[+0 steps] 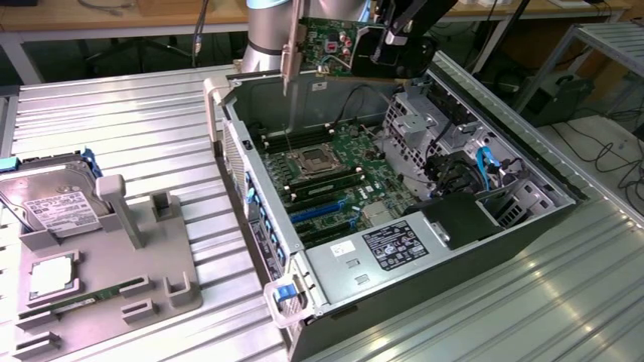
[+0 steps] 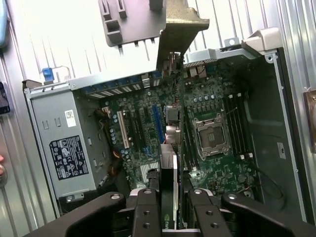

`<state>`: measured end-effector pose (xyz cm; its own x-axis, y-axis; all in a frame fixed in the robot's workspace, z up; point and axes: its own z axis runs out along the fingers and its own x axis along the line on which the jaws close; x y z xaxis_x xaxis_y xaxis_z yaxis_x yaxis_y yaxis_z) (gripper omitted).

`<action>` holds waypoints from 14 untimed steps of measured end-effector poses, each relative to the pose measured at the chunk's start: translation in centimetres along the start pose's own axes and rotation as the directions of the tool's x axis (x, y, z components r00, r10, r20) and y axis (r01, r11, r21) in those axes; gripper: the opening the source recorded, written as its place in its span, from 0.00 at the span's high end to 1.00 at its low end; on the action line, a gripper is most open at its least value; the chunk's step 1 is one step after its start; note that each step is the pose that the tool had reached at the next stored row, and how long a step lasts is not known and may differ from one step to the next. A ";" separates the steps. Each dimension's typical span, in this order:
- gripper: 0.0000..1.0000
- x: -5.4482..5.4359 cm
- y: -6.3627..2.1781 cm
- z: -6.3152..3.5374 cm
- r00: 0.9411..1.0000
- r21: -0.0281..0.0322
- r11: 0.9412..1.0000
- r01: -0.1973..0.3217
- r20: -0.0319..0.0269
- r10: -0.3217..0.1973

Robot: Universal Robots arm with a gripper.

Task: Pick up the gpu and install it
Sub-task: 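Insert the gpu into the slot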

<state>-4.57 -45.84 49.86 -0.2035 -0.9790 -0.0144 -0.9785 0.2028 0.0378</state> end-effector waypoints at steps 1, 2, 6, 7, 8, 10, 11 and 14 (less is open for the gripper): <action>0.73 0.0 0.00 0.00 1.000 0.000 1.000 0.009 0.000 -0.009; 0.73 0.0 0.00 0.00 1.000 0.000 1.000 0.019 -0.001 -0.019; 0.73 0.0 0.00 0.00 0.998 -0.001 0.998 0.058 -0.002 -0.058; 0.73 0.0 0.00 0.00 0.998 -0.001 0.998 0.069 -0.003 -0.069; 0.73 0.0 0.01 0.00 0.997 -0.001 0.997 0.079 -0.003 -0.079; 0.73 0.0 0.02 0.00 0.995 -0.002 0.995 0.099 -0.004 -0.099; 0.73 0.0 0.03 0.00 0.994 -0.002 0.994 0.109 -0.004 -0.109; 0.73 0.0 0.04 0.01 0.989 -0.002 0.989 0.145 -0.005 -0.145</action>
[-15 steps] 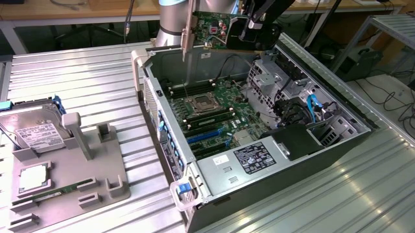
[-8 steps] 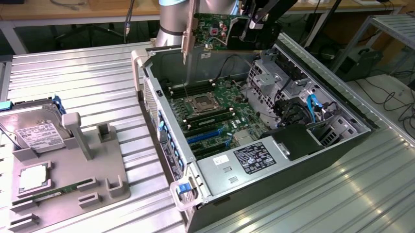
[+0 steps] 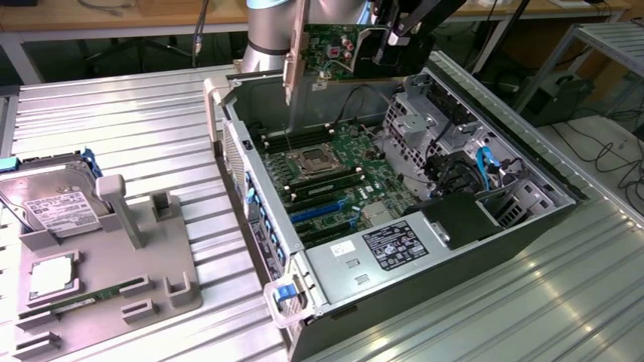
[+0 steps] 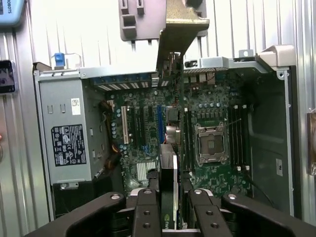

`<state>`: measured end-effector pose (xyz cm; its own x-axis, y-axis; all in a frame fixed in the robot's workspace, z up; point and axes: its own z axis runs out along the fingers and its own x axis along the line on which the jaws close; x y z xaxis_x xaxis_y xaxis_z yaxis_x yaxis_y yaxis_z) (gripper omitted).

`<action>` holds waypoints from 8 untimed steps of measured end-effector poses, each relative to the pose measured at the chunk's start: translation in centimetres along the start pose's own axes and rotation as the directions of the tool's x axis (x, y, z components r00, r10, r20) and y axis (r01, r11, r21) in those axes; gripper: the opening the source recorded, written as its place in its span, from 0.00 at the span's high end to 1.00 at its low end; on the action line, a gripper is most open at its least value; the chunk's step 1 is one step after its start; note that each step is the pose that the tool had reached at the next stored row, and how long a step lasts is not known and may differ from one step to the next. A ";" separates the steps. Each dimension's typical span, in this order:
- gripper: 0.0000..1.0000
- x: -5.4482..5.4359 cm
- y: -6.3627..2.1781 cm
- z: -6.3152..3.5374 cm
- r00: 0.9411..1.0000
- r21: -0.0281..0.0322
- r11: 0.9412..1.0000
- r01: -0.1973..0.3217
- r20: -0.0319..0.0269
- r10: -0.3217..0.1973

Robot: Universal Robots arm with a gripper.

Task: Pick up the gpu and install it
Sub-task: 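Insert the gpu into the slot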

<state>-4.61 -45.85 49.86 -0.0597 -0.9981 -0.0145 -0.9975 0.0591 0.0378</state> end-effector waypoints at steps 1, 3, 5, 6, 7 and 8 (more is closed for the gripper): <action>0.73 0.0 0.00 0.00 1.000 0.000 1.000 0.010 0.000 -0.010; 0.73 0.0 0.00 0.00 1.000 0.000 1.000 0.030 -0.001 -0.030; 0.73 0.0 0.01 0.00 0.999 -0.001 0.999 0.052 -0.002 -0.052; 0.73 0.0 0.01 0.00 0.998 -0.001 0.998 0.064 -0.002 -0.064; 0.73 0.0 0.01 0.00 0.997 -0.001 0.997 0.075 -0.003 -0.075; 0.73 0.0 0.01 0.00 0.996 -0.001 0.996 0.085 -0.003 -0.085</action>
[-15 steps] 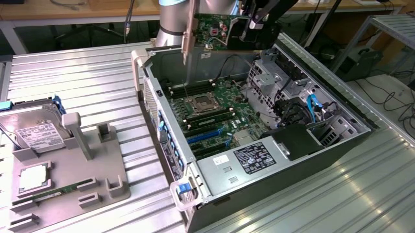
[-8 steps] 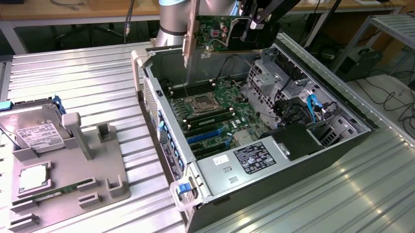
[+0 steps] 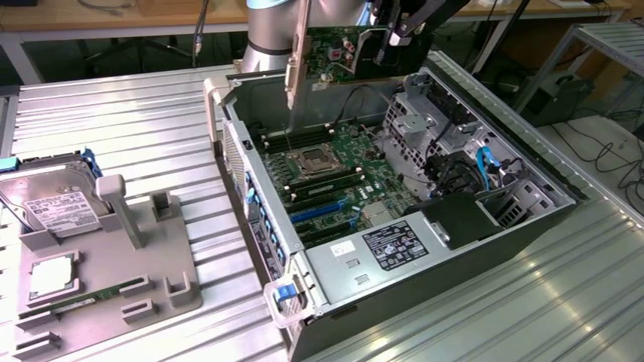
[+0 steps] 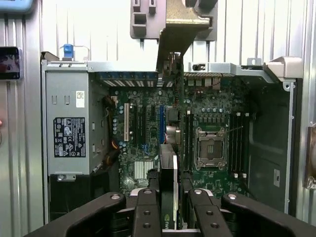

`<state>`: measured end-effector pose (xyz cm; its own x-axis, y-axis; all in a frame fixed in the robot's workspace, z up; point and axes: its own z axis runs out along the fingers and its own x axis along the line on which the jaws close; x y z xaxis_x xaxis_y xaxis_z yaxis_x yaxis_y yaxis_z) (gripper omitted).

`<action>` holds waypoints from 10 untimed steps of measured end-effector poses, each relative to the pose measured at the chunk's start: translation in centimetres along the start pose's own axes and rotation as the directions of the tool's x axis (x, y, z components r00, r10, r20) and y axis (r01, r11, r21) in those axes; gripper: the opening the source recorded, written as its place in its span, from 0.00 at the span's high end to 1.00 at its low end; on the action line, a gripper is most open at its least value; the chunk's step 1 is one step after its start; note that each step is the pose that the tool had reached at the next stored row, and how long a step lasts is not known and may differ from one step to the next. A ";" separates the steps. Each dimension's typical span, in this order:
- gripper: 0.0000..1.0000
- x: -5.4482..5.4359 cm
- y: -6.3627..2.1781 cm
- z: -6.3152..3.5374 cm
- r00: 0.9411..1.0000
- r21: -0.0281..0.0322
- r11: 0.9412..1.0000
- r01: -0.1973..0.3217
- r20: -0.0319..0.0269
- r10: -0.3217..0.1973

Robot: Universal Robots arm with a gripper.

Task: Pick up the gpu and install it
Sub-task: 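Insert the gpu into the slot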

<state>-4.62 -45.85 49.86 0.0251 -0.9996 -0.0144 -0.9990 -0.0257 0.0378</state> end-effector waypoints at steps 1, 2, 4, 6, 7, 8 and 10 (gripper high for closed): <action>0.73 0.0 0.04 0.08 0.998 -0.001 0.998 0.063 -0.002 -0.063; 0.73 0.0 -0.65 1.07 0.998 -0.001 0.998 0.063 -0.005 -0.063; 0.73 0.0 -0.78 1.61 0.998 -0.001 0.998 0.064 -0.006 -0.064; 0.73 0.0 -0.79 1.74 0.998 -0.001 0.998 0.064 -0.006 -0.064; 0.73 0.0 -0.79 1.79 0.998 -0.001 0.998 0.065 -0.006 -0.065; 0.73 0.0 -0.79 1.83 0.998 -0.001 0.998 0.065 -0.006 -0.065; 0.73 0.0 -0.80 2.04 0.998 -0.001 0.998 0.065 -0.006 -0.065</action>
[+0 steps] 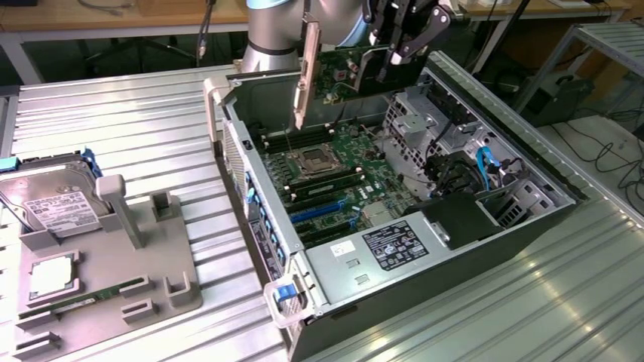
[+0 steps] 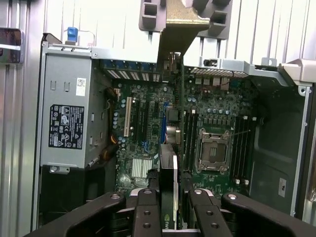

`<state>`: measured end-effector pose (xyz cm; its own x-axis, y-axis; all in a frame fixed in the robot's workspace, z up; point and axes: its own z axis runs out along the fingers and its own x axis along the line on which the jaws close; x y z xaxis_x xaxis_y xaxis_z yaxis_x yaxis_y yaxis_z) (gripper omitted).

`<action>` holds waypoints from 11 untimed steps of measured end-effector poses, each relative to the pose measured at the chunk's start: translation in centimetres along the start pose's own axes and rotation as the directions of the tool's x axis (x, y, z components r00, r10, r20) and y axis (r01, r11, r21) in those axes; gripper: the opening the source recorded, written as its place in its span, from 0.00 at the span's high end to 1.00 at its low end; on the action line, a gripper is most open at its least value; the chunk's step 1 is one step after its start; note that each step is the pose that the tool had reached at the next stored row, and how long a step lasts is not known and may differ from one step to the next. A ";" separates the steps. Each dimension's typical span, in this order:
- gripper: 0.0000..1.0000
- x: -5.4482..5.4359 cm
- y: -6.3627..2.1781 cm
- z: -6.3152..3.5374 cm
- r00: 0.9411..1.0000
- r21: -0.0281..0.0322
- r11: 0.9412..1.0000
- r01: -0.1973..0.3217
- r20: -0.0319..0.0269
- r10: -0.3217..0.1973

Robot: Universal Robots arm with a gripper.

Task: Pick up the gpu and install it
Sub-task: 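Insert the gpu into the slot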

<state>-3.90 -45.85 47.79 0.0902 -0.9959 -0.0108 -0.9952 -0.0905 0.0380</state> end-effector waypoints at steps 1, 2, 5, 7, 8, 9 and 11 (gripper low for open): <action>0.73 0.0 0.00 0.10 1.000 0.000 1.000 0.000 0.000 0.000; 0.73 0.0 -0.01 0.25 1.000 0.000 1.000 0.000 0.000 0.000; 0.73 0.0 -0.03 0.78 1.000 0.000 1.000 0.000 0.000 0.000; 0.73 0.0 -0.05 1.18 1.000 0.000 1.000 0.000 0.000 0.000; 0.73 0.0 -0.05 1.28 1.000 0.000 1.000 0.000 0.000 0.000; 0.73 0.0 -0.05 1.31 1.000 0.000 1.000 0.000 0.000 0.000; 0.73 0.0 -0.05 1.36 1.000 0.000 1.000 0.000 0.000 0.000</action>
<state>-3.90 -45.86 46.43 0.0904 -0.9958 -0.0108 -0.9951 -0.0908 0.0385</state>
